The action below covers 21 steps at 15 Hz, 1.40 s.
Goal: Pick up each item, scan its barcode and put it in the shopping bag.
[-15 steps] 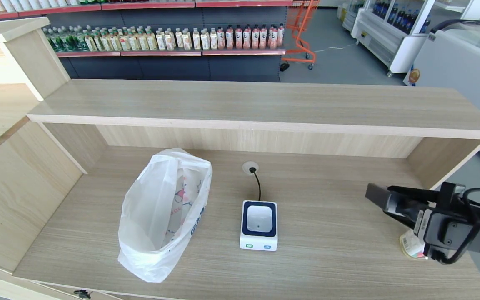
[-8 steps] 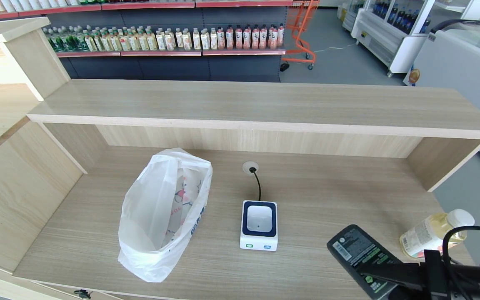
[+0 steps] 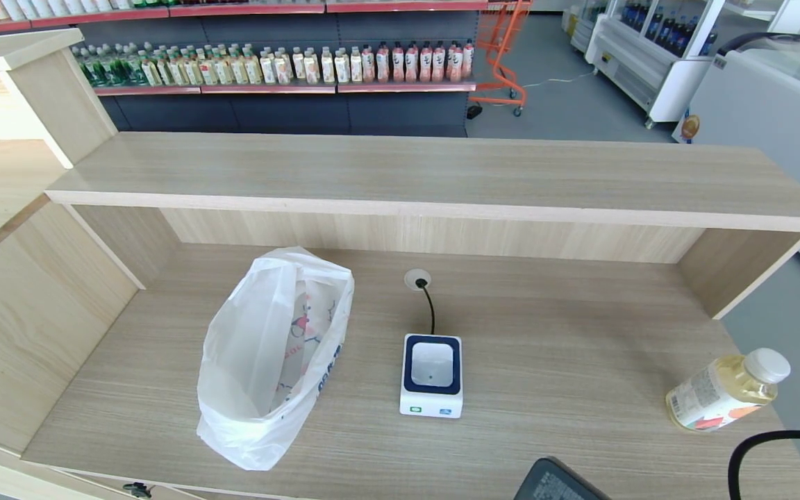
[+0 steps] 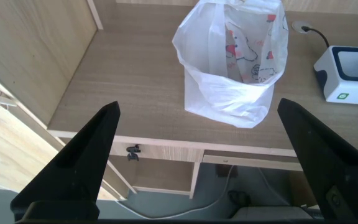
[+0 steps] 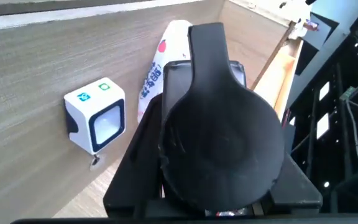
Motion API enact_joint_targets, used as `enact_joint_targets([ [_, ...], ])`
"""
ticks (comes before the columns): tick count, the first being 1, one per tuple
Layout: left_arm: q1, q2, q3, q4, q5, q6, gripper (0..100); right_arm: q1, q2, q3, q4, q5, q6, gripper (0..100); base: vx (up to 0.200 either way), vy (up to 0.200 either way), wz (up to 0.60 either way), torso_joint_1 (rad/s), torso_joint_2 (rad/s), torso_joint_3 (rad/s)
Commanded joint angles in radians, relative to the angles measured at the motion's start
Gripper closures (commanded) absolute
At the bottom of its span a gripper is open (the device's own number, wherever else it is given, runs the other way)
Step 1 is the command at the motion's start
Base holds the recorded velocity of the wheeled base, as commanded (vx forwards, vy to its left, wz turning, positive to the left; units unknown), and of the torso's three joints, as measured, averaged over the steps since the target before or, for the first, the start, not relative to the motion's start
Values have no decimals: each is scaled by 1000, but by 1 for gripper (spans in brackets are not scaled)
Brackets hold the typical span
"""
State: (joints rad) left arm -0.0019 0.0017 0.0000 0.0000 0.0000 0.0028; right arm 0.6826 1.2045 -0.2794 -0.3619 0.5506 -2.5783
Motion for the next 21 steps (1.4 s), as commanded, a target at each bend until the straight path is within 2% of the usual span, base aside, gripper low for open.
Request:
enact_joint_targets([
  [1,0,0,0,0,0,0,0,2,-9,-9,-22,3,-8,100,0,0,0,0,0,0],
  [4,-1,0,0,0,0,0,0,2,-36,-1,-127,35,-57,100,0,0,0,0,0,0],
  [9,0,0,0,0,0,2,0,2,-59,6,-129,118,-72,100,0,0,0,0,0,0],
  [21,0,0,0,0,0,0,0,-3,-66,16,-120,120,-71,100,0,0,0,0,0,0],
])
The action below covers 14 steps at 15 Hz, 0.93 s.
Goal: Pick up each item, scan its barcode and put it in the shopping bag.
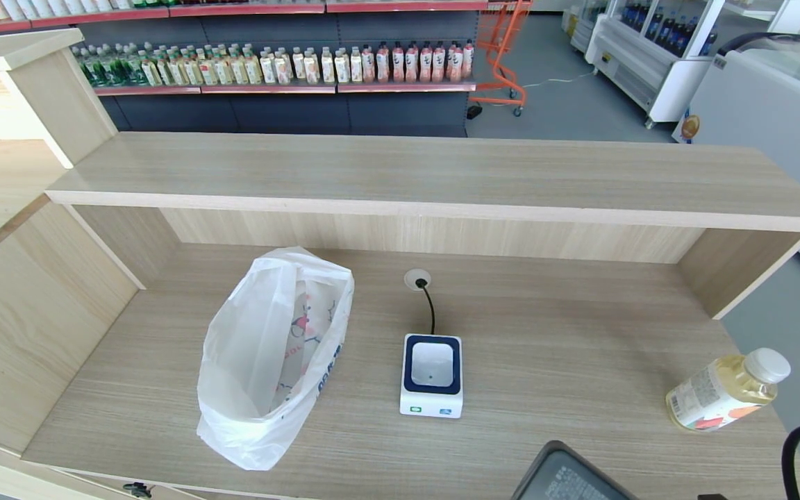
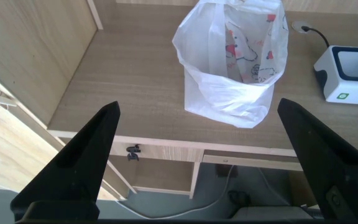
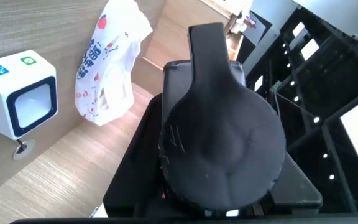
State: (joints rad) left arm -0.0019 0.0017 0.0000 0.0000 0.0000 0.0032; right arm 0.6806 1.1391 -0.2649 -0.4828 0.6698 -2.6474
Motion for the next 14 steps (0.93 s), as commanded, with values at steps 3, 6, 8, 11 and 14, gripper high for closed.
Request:
enact_joint_targets([
  [3,0,0,0,0,0,0,0,0,-1,3,1,1,7,100,0,0,0,0,0,0],
  [6,0,0,0,0,0,0,0,-58,13,-50,-36,-27,457,100,0,0,0,0,0,0],
  [8,0,0,0,0,0,0,0,-158,-78,-59,-123,-228,997,100,0,0,0,0,0,0],
  [11,0,0,0,0,0,1,0,-231,-168,-50,-143,-573,1554,100,0,0,0,0,0,0],
  [14,-1,0,0,0,0,0,0,-277,-24,-68,-126,-719,2177,100,0,0,0,0,0,0],
])
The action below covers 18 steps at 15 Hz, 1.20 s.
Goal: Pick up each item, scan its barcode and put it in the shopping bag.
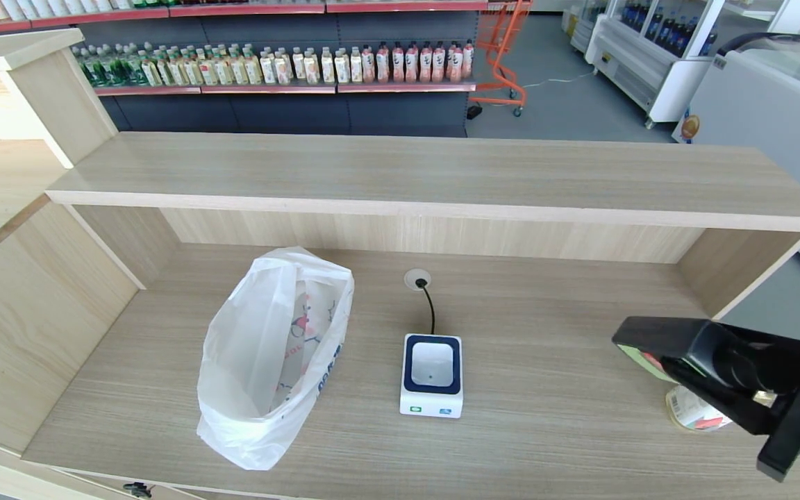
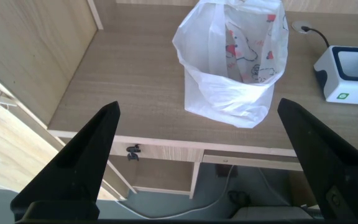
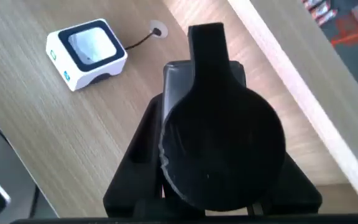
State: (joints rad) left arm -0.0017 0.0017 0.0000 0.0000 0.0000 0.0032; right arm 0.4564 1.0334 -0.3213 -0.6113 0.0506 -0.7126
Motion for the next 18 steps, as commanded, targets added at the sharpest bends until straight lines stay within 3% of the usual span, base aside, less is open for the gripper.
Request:
enact_joint_targets([
  [1,-1,0,0,0,0,0,0,-53,140,-27,-4,-103,421,100,0,0,0,0,0,0],
  [3,0,0,0,0,0,0,0,-51,247,-87,5,-81,756,100,0,0,0,0,0,0],
  [4,0,0,0,0,0,0,0,-51,275,-105,4,-72,818,100,0,0,0,0,0,0],
  [5,0,0,0,0,0,0,0,-62,359,-173,2,-41,1010,100,0,0,0,0,0,0],
  [9,-1,0,0,0,0,0,0,-13,425,-295,76,29,1357,100,0,0,0,0,0,0],
  [11,0,0,0,0,0,1,0,-10,415,-317,130,97,1404,100,0,0,0,0,0,0],
  [14,0,0,0,0,0,-2,0,2,418,-314,133,101,1417,100,0,0,0,0,0,0],
  [18,0,0,0,0,0,-2,0,2,442,-320,131,103,1421,100,0,200,0,5,4,2],
])
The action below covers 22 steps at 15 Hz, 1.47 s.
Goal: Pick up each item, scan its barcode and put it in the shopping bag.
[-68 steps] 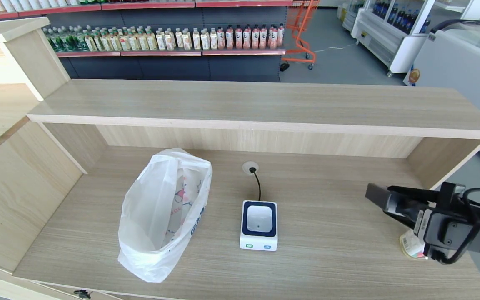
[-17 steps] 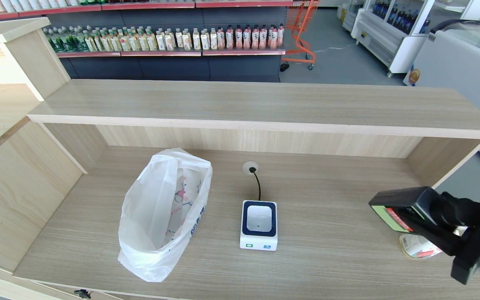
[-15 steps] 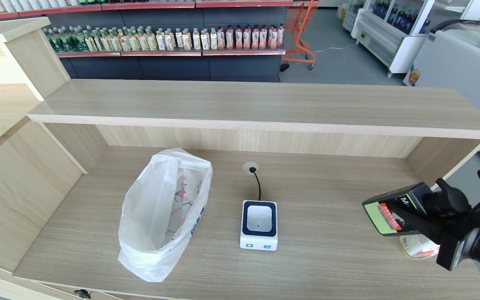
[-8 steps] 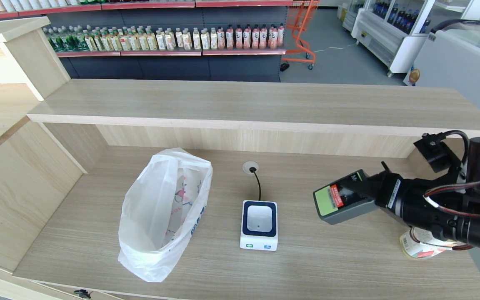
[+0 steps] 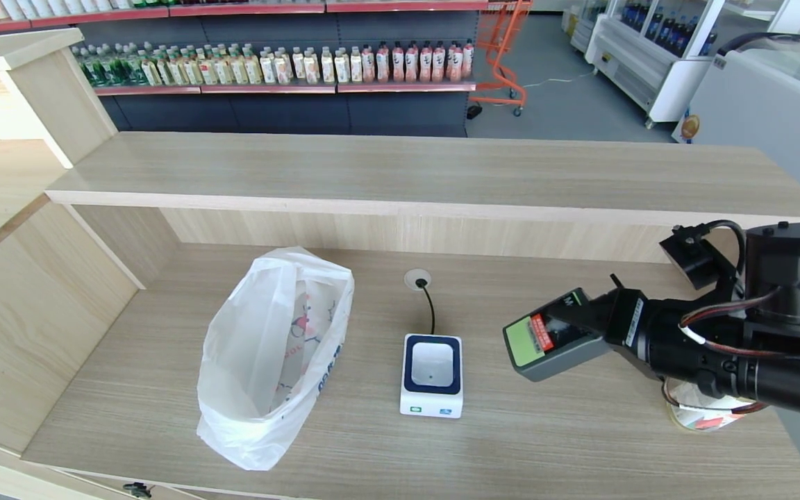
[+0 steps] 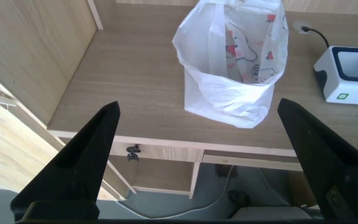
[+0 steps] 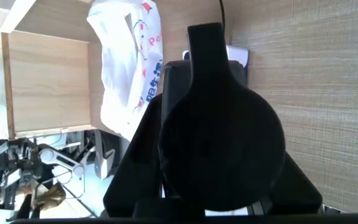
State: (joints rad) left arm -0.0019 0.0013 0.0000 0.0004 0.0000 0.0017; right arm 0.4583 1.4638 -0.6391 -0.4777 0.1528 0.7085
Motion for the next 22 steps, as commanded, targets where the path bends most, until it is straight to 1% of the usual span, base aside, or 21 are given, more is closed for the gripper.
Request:
enact_joint_targets([
  [1,-1,0,0,0,0,0,0,0,15,-5,-2,1,3,100,0,200,0,-12,-7,-2],
  [4,0,0,0,0,2,4,0,13,73,-13,-4,-1,17,100,0,200,0,11,4,4],
  [9,0,0,0,0,2,3,0,13,181,-45,-6,-9,3,100,0,0,0,0,0,0],
  [12,0,0,0,0,0,3,0,11,259,-57,-15,-4,-78,100,0,0,0,0,0,0],
  [13,0,0,0,0,0,3,0,14,282,-74,-16,-4,-84,100,0,0,0,0,0,0],
  [15,0,0,0,0,0,3,0,43,322,-129,-16,-10,-89,100,0,0,0,0,0,0],
  [17,0,0,0,0,2,3,0,46,375,-180,-16,-10,-144,100,0,0,0,0,0,0],
  [20,0,0,0,0,0,3,0,43,435,-189,-16,-12,-245,100,0,0,0,0,0,0],
  [22,0,0,0,0,0,3,0,43,455,-188,-18,-12,-273,100,0,0,0,0,0,0],
])
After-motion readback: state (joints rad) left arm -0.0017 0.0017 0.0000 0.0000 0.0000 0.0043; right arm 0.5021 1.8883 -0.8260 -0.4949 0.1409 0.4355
